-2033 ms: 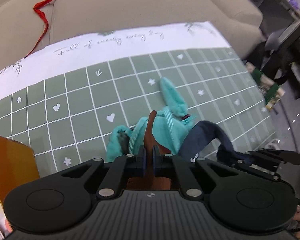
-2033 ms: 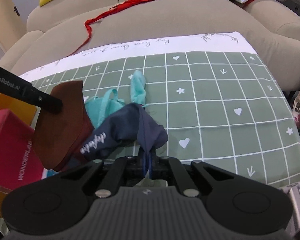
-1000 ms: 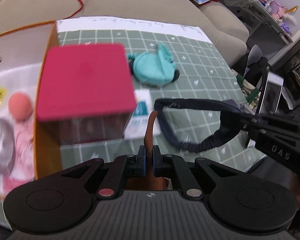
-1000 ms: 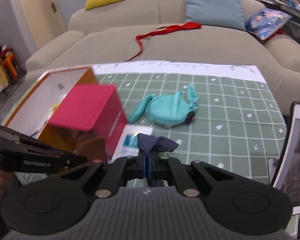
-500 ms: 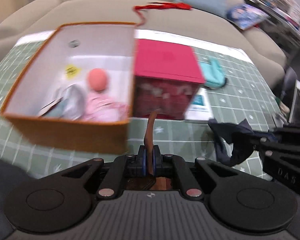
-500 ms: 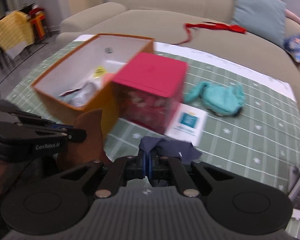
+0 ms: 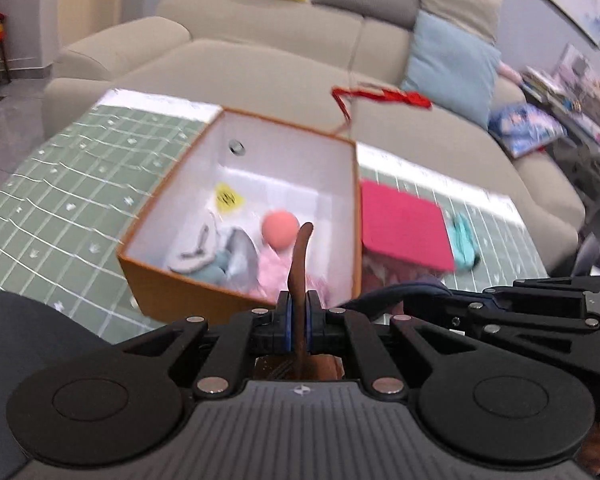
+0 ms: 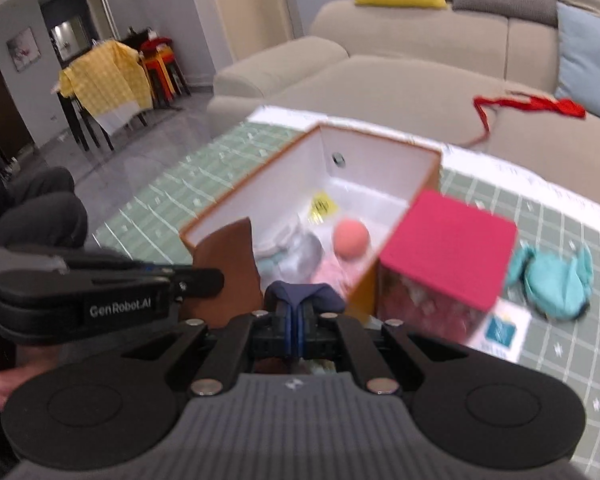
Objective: Organize soft objects
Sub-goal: 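Carry the navy cap and brown felt piece in both grippers over the white box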
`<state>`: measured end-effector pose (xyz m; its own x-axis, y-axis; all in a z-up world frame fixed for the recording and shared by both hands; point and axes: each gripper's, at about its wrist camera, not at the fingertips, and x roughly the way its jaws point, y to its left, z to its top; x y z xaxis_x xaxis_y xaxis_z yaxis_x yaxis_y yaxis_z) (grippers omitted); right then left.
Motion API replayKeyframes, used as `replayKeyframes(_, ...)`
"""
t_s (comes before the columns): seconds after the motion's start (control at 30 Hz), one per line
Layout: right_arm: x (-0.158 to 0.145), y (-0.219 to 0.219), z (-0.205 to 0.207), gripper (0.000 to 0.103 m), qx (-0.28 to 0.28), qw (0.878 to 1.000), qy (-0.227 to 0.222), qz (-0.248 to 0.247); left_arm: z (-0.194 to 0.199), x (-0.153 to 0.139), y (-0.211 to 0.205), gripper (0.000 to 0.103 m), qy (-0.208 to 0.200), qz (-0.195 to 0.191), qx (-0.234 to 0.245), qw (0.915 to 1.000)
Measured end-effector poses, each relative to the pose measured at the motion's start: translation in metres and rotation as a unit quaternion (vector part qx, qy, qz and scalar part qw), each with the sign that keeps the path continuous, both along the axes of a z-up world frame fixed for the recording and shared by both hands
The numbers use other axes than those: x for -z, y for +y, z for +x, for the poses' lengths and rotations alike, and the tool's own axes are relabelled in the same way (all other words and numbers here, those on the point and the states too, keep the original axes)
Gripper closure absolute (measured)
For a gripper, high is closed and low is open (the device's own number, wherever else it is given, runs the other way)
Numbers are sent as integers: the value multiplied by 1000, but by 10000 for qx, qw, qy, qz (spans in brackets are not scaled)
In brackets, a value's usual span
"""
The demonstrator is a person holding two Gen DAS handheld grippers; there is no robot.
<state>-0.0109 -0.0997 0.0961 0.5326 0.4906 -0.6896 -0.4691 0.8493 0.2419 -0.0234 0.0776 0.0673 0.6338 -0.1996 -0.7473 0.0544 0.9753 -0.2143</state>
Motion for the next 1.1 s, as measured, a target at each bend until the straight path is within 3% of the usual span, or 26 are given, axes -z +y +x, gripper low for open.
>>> replayKeyframes(0.3,-48,28,35,103,47,9976,-658,197,27,-33,34,97,-486,-511,-297,9971)
replayKeyframes(0.63,-71,50,70,102,488,9918,-1182,60,63,-65,49,96,-1223,-451,-455,9904)
replayKeyframes(0.77,-49,58,85,102,547,9939,-950,-118,82,-57,47,96,-1380,-39,-716,9878)
replayKeyframes(0.83,-30,65,93,102,643,9943,-787,-312,95,-44,42,96,-1267,208,-771,9887)
replayKeyframes(0.97,11,64,112,101,599,9981,-32,-110,116,-10,39,96,-984,133,-510,9938)
replayKeyframes(1.1,41,65,125,99,686,9968,326,-232,128,21,38,96,-609,117,-408,9972)
